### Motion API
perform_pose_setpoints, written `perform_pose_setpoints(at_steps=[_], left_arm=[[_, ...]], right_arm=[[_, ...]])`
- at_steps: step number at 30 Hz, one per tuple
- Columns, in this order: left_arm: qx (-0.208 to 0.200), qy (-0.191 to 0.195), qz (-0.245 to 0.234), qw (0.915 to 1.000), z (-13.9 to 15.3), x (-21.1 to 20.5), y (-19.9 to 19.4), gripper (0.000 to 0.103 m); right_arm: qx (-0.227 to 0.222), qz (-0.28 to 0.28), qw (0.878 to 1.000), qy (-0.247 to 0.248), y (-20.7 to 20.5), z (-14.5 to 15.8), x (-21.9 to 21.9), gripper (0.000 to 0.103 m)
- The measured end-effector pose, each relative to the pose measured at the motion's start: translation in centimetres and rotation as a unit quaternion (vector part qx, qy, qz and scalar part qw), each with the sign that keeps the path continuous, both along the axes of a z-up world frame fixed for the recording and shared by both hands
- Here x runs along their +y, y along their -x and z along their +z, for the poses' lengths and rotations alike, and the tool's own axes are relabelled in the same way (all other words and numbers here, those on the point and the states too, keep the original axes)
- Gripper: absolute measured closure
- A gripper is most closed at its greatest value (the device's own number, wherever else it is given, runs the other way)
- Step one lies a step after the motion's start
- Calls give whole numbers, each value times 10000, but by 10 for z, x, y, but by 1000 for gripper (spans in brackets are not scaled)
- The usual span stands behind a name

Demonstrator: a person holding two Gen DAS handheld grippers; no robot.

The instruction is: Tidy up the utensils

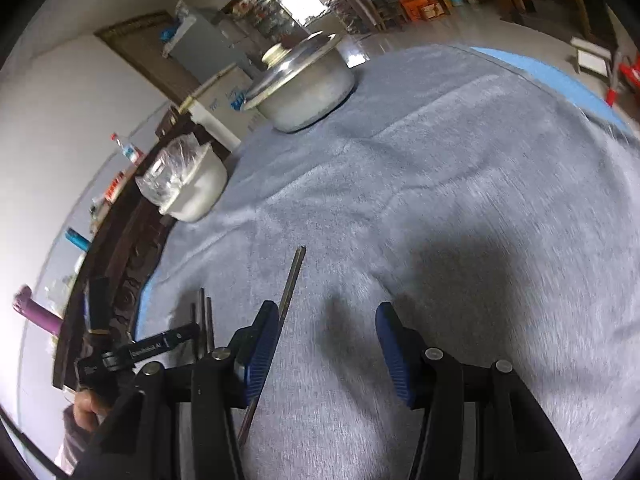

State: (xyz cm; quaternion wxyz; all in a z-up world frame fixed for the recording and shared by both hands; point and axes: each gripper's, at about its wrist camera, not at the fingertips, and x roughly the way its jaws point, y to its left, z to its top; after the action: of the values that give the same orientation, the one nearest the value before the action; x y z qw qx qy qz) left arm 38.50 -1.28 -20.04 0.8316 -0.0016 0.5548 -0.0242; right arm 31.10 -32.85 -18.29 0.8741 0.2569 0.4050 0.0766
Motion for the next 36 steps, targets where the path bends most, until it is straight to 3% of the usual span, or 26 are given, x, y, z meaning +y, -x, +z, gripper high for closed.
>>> perform_pose_setpoints(at_steps=[4,11,14,16,20,22,23,25,28,30,32,33,36], left_arm=[[47,14,57,10000,0,-2,-16,32],[-28,116,-125,9999,6,-4,-31,79],[-56,216,-239,9995,5,0,-33,90],[-109,285,-351,9989,4,1,-33,91],[-235,402,-886,9950,4,-8,-28,96],[-316,255,-1265,9911,3,-15,-24,96],[-322,247,-1344,9901,4,-16,-22,96],[-269,341,-1398,9892,6,-14,-23,96],[-175,446,-1354,9896,7,-6,-20,95],[-132,388,-1310,9905,7,-7,-16,89],[-52,351,-1255,9915,7,-10,-13,68],[15,315,-1213,9921,7,-14,-15,62],[116,42,-1124,9936,6,-17,-10,58]], right_arm=[[418,159,9989,149,-37,5,12,57],[1427,403,9872,593,-101,-9,46,64],[1700,273,9794,1050,-116,-12,60,65],[1849,240,9750,1205,-120,-12,66,66],[1976,488,9585,1997,-122,-13,90,68],[1956,641,9508,2314,-119,-15,100,72],[1918,696,9470,2482,-117,-15,103,79],[1833,798,9444,2610,-113,-16,107,89],[1737,865,9439,2673,-109,-17,108,93],[1703,883,9436,2700,-106,-18,111,96],[1724,886,9438,2678,-104,-18,109,96],[1761,878,9442,2643,-104,-18,107,96],[1868,947,9404,2679,-106,-17,103,96]])
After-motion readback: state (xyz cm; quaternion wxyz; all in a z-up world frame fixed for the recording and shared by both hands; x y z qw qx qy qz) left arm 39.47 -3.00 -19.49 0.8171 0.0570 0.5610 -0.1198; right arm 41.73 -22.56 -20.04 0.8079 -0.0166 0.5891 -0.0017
